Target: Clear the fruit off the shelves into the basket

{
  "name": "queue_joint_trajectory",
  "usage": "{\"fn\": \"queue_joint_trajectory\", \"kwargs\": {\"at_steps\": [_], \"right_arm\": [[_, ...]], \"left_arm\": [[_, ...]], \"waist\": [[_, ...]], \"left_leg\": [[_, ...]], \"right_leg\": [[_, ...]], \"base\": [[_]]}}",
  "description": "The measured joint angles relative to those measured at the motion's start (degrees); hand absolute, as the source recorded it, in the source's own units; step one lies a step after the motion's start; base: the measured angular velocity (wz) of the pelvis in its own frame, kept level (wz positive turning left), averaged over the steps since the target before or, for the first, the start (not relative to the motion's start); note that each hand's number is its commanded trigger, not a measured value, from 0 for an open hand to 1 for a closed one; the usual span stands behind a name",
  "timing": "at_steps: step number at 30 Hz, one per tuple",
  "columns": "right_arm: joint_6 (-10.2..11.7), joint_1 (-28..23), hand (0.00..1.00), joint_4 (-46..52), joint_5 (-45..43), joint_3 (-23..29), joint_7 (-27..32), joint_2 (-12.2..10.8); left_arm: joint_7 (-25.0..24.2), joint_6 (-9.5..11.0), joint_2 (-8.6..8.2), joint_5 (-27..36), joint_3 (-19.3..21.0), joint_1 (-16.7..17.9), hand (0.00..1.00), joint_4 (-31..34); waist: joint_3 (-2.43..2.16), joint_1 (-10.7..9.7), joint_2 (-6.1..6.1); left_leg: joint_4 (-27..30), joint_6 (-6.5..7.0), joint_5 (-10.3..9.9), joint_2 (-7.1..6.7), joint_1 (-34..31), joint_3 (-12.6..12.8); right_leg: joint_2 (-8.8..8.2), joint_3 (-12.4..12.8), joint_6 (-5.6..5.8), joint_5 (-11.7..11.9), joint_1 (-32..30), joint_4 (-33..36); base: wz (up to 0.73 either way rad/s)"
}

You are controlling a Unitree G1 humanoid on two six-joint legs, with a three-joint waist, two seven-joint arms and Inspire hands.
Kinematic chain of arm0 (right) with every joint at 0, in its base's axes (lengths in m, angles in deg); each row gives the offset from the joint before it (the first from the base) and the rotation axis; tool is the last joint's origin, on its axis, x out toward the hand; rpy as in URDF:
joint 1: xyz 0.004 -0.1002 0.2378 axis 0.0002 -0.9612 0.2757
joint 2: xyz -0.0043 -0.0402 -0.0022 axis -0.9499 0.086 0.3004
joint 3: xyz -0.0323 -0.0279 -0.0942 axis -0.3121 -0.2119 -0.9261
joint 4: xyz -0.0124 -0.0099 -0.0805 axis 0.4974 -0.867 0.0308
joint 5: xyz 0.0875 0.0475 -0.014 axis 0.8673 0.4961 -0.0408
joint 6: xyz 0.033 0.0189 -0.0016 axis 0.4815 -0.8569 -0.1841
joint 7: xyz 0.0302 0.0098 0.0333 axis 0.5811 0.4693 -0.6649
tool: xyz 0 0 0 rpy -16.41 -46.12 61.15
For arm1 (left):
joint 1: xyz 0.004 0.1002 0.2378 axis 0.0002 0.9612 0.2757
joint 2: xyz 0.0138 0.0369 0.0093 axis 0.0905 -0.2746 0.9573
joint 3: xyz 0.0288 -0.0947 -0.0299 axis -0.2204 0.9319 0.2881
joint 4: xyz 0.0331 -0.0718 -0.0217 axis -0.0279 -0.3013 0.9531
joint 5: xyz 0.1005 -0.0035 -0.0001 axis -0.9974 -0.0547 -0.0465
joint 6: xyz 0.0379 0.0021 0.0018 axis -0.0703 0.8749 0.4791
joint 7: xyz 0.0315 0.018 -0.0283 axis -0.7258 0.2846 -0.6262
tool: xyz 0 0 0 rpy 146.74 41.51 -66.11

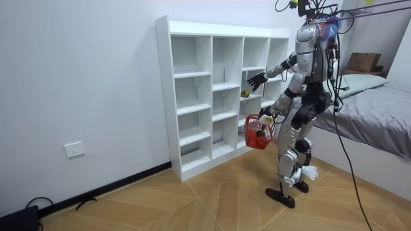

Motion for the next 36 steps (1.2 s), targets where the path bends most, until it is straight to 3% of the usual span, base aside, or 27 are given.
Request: {"fn": "queue_joint_trajectory", "kwargs": {"at_steps": [7,29,36], "right_arm": [[1.1,3.1,0.0,-2.4,-0.3,0.3,1.0,-0.1],[1.0,3.1,0.0,-5.6,-2.4,0.2,1.2,-0.2],[1.0,3.2,0.0,-6.0,-2.4,0.7,1.2,-0.2]], "left_arm": [[0.0,0.0,-0.72,0.5,-0.1,-0.9,1.0,-0.8],[0.0,0.9,-0.64,0.6,-1.8,-2.4,1.0,-3.6],[0.0,0.9,-0.85,0.7,-2.4,-2.4,1.0,-3.6]], "waist": [[1.14,1.2,-0.14],[1.41,1.5,0.19],[1.45,2.8,0.56]], "left_leg": [[0.0,0.01,0.6,0.03,-2.9,-0.1],[-0.1,0.02,0.5,-0.03,-4.5,-0.1],[0.0,0.03,0.5,-0.03,-5.3,-0.1]], "right_leg": [[-0.02,-0.3,-0.16,0.1,-3.0,0.5],[-0.15,-0.4,-0.15,0.1,-4.6,0.5],[-0.28,-0.2,-0.15,0.1,-5.5,0.9]], "base": [[0.02],[0.0],[0.0]]}}
